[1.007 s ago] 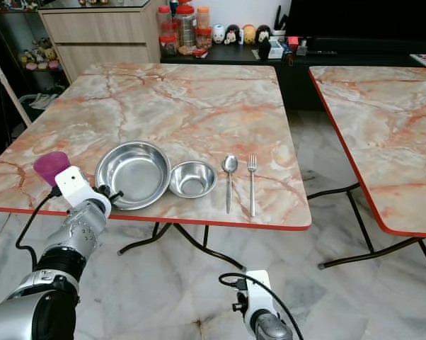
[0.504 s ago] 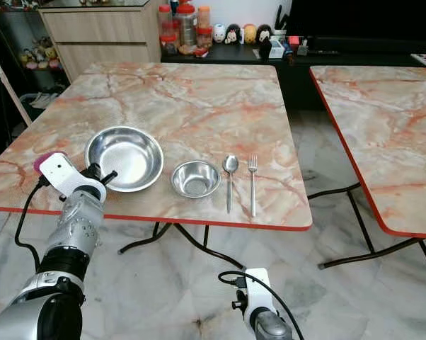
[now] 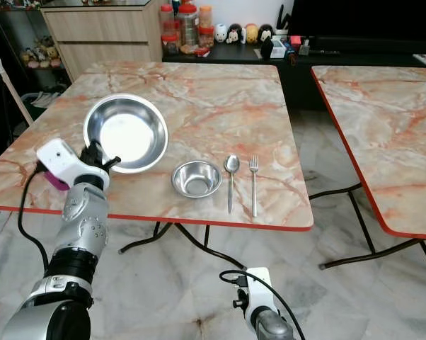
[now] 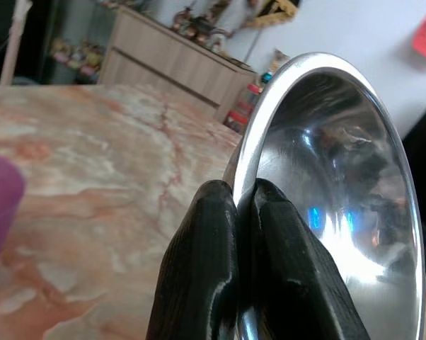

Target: Setting the table

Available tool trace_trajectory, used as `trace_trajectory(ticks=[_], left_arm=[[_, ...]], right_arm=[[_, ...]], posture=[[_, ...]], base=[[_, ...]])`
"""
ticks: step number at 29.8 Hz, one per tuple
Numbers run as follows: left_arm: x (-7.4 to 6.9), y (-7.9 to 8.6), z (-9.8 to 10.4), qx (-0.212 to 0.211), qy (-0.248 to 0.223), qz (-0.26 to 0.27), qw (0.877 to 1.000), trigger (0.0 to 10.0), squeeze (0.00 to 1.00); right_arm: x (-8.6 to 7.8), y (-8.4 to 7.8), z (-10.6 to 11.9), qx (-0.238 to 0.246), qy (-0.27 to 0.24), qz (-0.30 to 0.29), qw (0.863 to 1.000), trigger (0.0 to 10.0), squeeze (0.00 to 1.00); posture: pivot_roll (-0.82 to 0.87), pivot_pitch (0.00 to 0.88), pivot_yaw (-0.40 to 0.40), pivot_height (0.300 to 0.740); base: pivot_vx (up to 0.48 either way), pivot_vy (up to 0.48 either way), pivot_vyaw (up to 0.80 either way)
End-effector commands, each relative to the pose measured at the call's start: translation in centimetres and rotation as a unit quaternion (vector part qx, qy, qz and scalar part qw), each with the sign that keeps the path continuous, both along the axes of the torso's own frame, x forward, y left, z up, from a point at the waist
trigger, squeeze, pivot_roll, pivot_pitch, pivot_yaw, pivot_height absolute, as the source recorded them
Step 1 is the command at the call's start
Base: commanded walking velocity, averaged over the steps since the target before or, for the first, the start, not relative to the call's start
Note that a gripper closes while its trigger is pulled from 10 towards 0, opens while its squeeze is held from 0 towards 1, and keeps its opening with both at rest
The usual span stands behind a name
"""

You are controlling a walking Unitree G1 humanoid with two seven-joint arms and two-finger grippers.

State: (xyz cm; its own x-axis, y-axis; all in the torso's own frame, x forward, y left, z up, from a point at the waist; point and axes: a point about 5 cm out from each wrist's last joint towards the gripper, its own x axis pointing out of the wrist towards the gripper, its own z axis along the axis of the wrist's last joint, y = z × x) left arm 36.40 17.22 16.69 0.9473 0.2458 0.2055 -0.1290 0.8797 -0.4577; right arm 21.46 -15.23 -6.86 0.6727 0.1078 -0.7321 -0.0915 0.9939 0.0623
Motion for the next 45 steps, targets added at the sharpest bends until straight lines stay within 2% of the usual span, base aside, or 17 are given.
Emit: trace_trajectory(ticks=[1,9,27,45], left_arm=[[-0.05,-0.39,1.44,0.035,-0.034,0.000,0.999,10.0,0.00],[-0.17,-0.66,1.56,0.049,-0.041,0.003,0.998,10.0,0.00],[-0.15,-0.58,2.21,0.065,-0.052,0.002,0.997,10.0,0.00],[-0.20,-0.97,2.33,0.066,-0.054,-0.004,0.996,10.0,0.00]], right_arm=[[-0.09,-0.35,-0.04,0.000,0.001,-0.008,1.000,10.0,0.00],[-0.38,-0.84,-0.19,-0.005,0.007,-0.011,1.000,10.0,0.00],[-0.38,-0.32,-0.19,0.001,0.004,-0.004,1.000,10.0,0.00],[-0.46,-0.57,-0.22,-0.007,0.002,-0.010,1.000,10.0,0.00]], posture=[[0.06,0.000,0.021,0.740],[0.05,0.000,0.019,0.740],[0.05,0.000,0.028,0.740],[0.04,0.000,0.027,0.740]], base=[[0.000,0.000,0.00],[0.000,-0.480,-0.27],[0.000,-0.480,0.00],[0.000,-0.480,0.00]])
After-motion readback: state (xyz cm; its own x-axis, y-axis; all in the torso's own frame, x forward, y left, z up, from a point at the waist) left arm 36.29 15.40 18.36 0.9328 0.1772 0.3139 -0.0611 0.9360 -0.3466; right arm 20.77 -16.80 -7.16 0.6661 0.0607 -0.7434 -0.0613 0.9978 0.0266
